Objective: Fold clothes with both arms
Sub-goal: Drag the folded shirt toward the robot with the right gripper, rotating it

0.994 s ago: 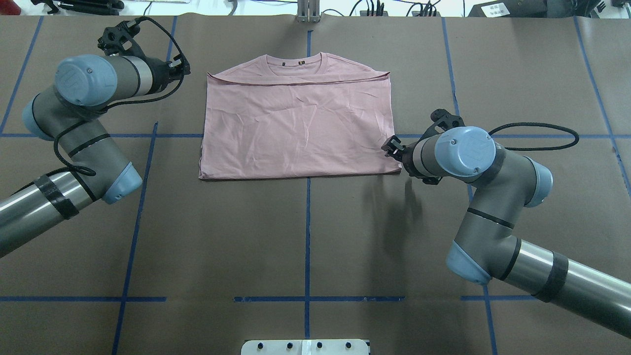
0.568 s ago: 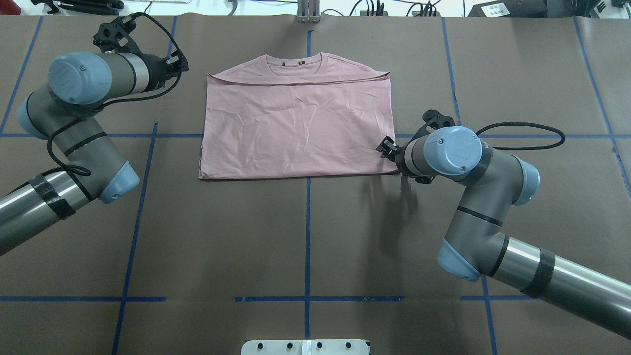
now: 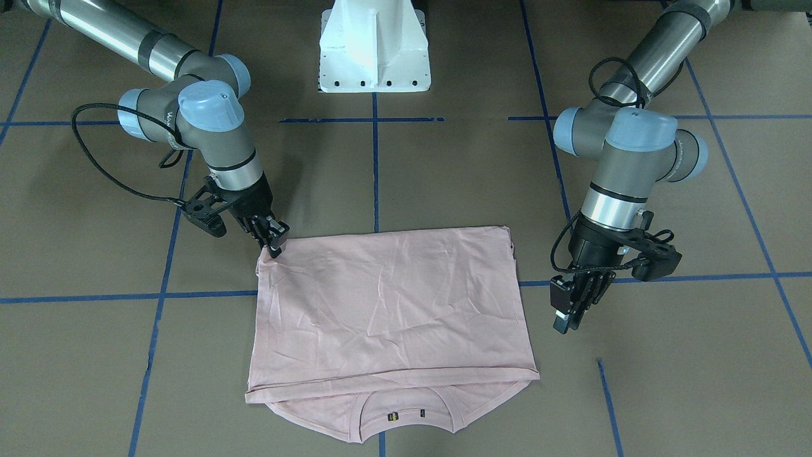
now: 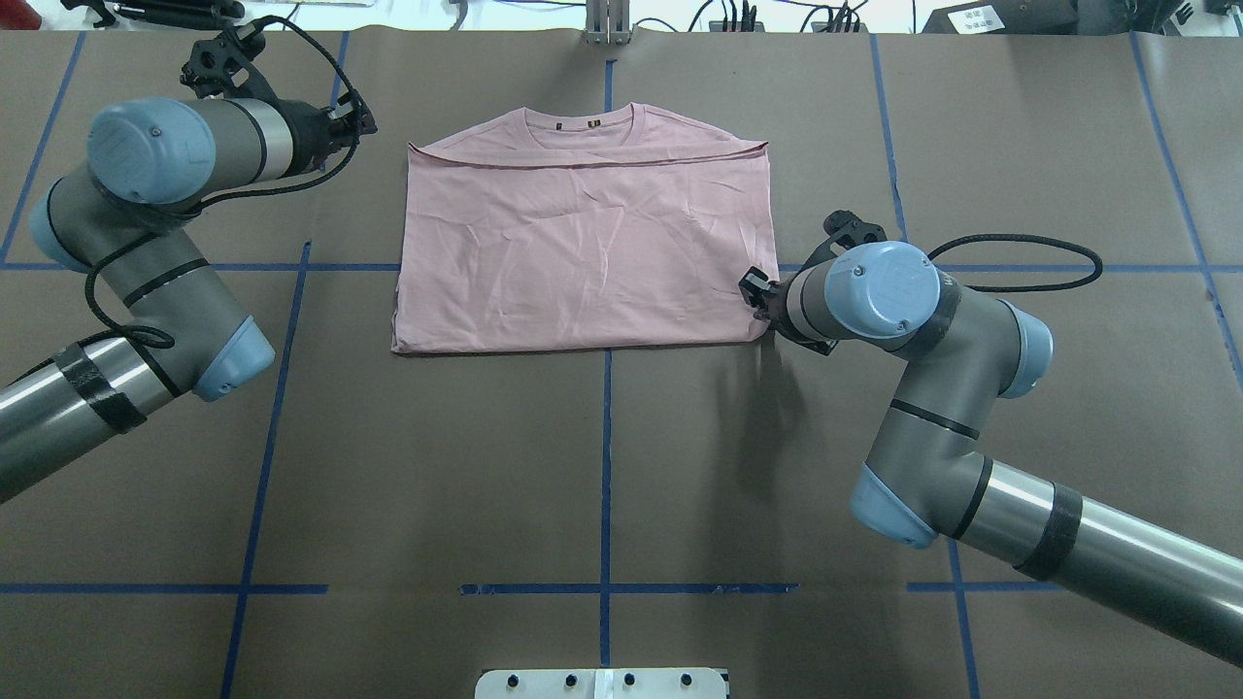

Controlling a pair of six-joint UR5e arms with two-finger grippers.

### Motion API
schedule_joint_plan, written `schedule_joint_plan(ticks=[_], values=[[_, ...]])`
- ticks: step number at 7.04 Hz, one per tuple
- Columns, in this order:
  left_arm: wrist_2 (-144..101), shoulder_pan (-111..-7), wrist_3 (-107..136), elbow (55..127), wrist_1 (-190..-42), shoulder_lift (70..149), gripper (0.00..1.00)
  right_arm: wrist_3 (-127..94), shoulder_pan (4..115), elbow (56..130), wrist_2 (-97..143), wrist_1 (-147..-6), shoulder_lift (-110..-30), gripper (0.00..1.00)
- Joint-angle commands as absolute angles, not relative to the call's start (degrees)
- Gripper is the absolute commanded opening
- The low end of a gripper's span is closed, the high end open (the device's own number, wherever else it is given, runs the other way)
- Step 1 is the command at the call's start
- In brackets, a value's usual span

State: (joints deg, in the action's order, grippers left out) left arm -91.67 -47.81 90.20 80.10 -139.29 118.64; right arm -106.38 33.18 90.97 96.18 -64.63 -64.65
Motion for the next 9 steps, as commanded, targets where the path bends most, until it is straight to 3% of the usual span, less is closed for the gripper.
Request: schedule_joint_plan(ticks=[1, 3, 5, 7, 9], values=[[-91.93, -47.72, 93.68, 81.47, -138.96, 118.74, 0.36, -106.44, 33.48, 93.32, 96.68, -64.69, -64.95, 0.0], [-92.11, -47.81, 94.04, 81.91, -138.87, 118.39, 0.35, -106.61, 32.62, 105.84, 100.78, -65.21, -71.68, 0.0], [-97.86, -47.72, 99.74, 86.27, -133.81, 117.0, 0.35, -111.4, 19.85, 120.61, 101.51, -65.21, -82.14, 0.0], [-103.5, -48.69, 100.36, 90.16, -129.74, 115.93, 0.36, -114.17, 5.43, 125.92, 101.08, -65.21, -82.53, 0.0], [-111.64, -48.25, 100.63, 92.09, -127.81, 115.58, 0.37, -114.17, -1.48, 128.31, 101.42, -65.22, -90.13, 0.0]])
